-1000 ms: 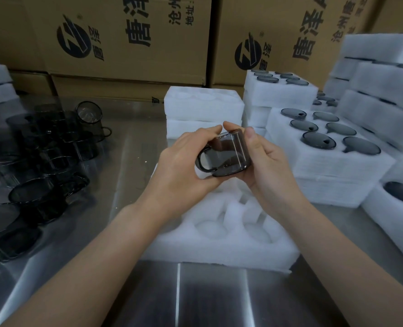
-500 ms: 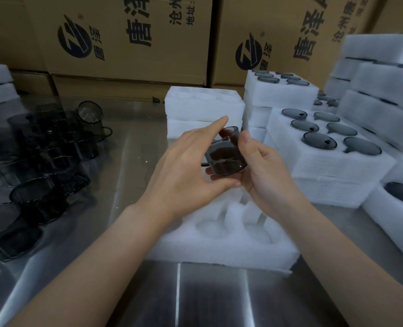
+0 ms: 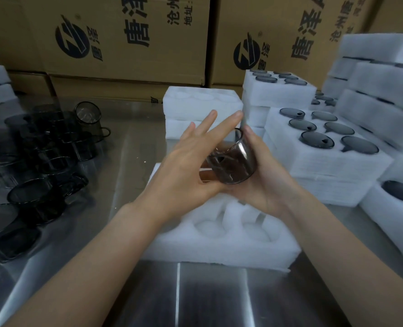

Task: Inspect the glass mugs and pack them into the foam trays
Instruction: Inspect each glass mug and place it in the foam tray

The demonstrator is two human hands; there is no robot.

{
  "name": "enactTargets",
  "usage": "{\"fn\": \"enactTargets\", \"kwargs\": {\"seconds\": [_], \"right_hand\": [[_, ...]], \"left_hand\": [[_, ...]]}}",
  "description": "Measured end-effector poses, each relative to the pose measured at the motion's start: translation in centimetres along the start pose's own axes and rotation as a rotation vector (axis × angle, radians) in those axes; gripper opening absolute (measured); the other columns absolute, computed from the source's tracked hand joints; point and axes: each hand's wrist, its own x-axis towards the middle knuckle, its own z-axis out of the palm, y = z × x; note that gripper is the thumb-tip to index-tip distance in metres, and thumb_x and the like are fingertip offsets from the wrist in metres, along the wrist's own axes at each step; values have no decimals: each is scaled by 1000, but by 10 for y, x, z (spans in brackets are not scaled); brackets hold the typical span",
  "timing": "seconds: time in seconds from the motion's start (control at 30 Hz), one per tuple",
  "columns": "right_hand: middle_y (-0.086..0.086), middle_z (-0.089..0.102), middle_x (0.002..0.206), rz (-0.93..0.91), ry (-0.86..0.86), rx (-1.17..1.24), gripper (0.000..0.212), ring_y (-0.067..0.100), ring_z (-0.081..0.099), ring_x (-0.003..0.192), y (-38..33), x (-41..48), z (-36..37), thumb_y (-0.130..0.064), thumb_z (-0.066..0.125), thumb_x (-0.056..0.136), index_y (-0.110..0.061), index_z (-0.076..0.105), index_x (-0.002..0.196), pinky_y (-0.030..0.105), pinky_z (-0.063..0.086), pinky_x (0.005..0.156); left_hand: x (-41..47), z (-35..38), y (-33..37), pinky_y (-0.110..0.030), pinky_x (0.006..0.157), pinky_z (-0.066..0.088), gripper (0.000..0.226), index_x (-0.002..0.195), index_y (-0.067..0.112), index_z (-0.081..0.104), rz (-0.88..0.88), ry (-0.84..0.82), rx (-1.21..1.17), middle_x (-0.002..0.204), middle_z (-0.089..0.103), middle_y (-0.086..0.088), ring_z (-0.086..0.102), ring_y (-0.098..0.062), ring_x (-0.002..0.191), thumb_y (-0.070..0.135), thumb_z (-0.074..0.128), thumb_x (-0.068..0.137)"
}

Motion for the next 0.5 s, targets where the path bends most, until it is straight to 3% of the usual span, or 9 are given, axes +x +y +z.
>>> {"fn": "enactTargets", "kwargs": {"seconds": [0.13,0.17,0.23,0.3,0.4,0.5], "right_hand": [[13,71,110,-47,-1,-31,56,29,71,96,2,-2,-3,-55,58,83,-14,69,119,36,57,76],[13,72,107,-75,21,-40,50,30,72,92,2,-3,-3,-52,65,81,-14,71,114,36,58,72],[16,71,105,-127,78,-41,59,34,71,88,3,-3,-2,-42,76,76,-6,62,121,41,58,68],[16,70,105,-176,140,-61,69,35,70,89,5,-2,-1,-37,81,72,-3,53,126,49,59,69],[12,71,105,-235,206,-144,60,32,69,93,8,0,0,-35,82,70,-10,55,117,62,55,82],[9,72,92,-274,264,-157,42,23,70,78,7,0,0,-33,73,75,-12,56,107,41,60,65]], "left_hand": [[1,-1,-1,-32,122,4,95,149,36,23,-76,-42,22,143,31,31,9,-7,149,19,80,75],[2,-1,0,-31,122,3,98,149,34,23,-95,-64,8,148,29,28,7,-6,149,22,83,72],[2,-2,1,-32,122,4,106,150,28,25,-119,-96,-5,156,27,15,8,-5,149,30,88,65],[1,-2,3,-33,122,10,106,150,22,29,-125,-81,-13,157,29,7,14,-4,148,34,89,63],[-2,0,6,-40,117,30,97,147,15,35,-104,-21,-2,153,38,0,34,-9,142,29,88,67],[-3,2,5,-33,107,43,84,145,12,40,-54,30,39,150,44,-3,46,-12,134,21,83,73]]}}
